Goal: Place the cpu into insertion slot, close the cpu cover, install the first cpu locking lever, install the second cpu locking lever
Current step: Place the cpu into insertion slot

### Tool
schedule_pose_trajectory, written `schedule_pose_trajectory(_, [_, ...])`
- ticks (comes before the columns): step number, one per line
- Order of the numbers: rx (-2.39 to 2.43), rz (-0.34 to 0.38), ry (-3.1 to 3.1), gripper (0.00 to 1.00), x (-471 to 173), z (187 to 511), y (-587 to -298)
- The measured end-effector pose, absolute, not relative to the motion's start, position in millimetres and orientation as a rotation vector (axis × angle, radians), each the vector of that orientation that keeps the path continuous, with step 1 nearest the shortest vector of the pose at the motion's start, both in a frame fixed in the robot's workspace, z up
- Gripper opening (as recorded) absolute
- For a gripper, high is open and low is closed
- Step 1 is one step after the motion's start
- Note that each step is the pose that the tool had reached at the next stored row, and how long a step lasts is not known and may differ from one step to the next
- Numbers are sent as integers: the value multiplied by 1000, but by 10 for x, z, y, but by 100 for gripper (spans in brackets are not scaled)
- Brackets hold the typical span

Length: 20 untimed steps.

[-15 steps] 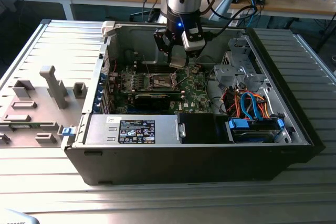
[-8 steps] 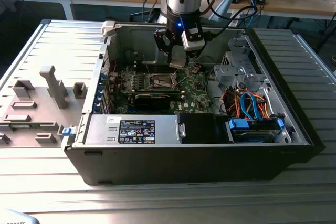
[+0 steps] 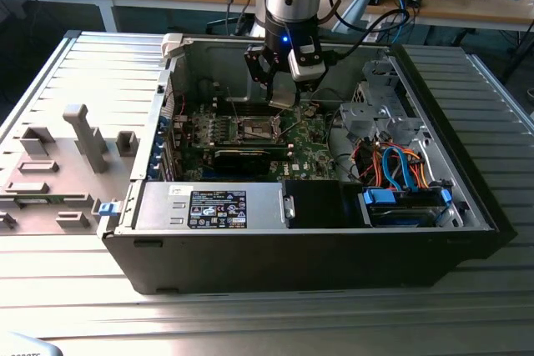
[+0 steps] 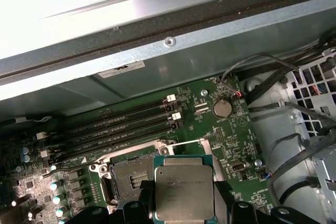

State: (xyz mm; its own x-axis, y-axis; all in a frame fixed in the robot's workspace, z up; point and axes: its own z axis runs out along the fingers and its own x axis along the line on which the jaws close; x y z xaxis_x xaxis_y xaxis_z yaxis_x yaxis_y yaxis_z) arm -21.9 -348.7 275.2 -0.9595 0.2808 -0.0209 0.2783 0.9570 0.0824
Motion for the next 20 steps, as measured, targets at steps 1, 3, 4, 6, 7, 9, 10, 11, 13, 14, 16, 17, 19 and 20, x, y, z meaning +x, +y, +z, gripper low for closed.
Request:
schedule_pose_trajectory(1, [440, 122, 3075, 54, -219, 2751, -3487])
schedule_pose_trajectory(3, [442, 121, 3075, 54, -219, 2751, -3488])
schedule_pose_trajectory(4, [443, 121, 3075, 54, -219, 2751, -3487])
schedule_pose_trajectory(6, [445, 120, 3075, 54, -219, 2751, -3487])
schedule_pose_trajectory(7, [445, 120, 3074, 54, -219, 2751, -3487])
schedule_pose_trajectory(9, [448, 119, 3074, 54, -219, 2751, -3487])
schedule_pose_trajectory(10, [449, 118, 3074, 54, -219, 2750, -3487])
schedule_pose_trajectory(11, [450, 118, 3074, 54, -219, 2750, -3487])
schedule_pose_trajectory(13, [451, 118, 3073, 54, -219, 2750, -3487])
schedule_pose_trajectory(14, [452, 117, 3073, 54, -219, 2750, -3487])
schedule_pose_trajectory(16, [454, 117, 3073, 54, -219, 2750, -3487])
schedule_pose_trajectory(17, [455, 116, 3073, 54, -219, 2750, -3487])
schedule_pose_trajectory(19, [457, 115, 3072, 54, -219, 2749, -3487])
schedule_pose_trajectory(20, [457, 115, 3072, 54, -219, 2749, -3487])
